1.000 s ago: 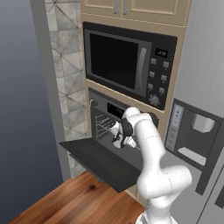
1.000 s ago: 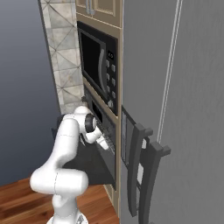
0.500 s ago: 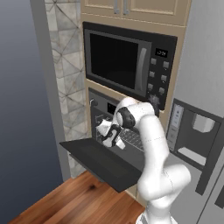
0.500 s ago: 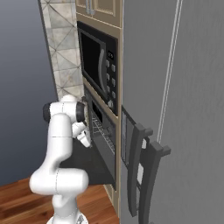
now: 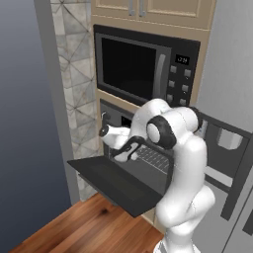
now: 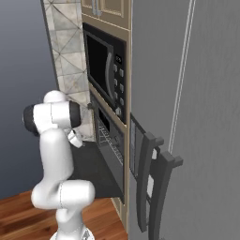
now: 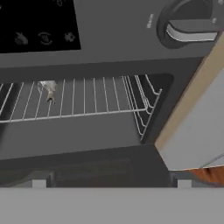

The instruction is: Place the fish on the rack of the oven, and slide the rack back inside. Close the oven door.

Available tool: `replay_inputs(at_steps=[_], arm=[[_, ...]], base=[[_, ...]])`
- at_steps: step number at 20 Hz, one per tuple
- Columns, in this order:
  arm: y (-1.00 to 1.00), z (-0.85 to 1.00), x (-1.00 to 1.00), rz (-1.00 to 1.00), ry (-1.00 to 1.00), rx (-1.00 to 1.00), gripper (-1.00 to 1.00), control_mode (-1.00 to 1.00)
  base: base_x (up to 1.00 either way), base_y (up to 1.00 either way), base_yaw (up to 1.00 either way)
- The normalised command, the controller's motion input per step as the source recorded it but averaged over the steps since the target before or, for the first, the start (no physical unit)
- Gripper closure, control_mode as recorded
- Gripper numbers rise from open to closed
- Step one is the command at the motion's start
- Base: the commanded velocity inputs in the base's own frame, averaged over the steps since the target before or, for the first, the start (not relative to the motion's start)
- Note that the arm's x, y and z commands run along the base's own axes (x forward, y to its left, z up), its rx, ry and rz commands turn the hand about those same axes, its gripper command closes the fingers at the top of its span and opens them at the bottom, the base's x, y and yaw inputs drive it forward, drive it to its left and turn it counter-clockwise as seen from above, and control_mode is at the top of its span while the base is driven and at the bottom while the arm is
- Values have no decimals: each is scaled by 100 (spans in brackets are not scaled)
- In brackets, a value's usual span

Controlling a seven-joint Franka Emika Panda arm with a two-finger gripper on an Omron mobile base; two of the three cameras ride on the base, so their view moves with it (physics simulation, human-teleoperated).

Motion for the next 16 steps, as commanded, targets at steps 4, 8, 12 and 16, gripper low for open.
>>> replay_inputs(at_steps=[4, 8, 12, 16], arm=[[42, 100, -38, 0, -15, 0, -100, -100], [28, 100, -33, 0, -11, 0, -100, -100], [30, 100, -74, 0, -22, 0, -100, -100], [39, 100, -86, 0, -23, 0, -100, -100]], base=[[0, 0, 0], [0, 0, 0], [0, 0, 0], [0, 0, 0]])
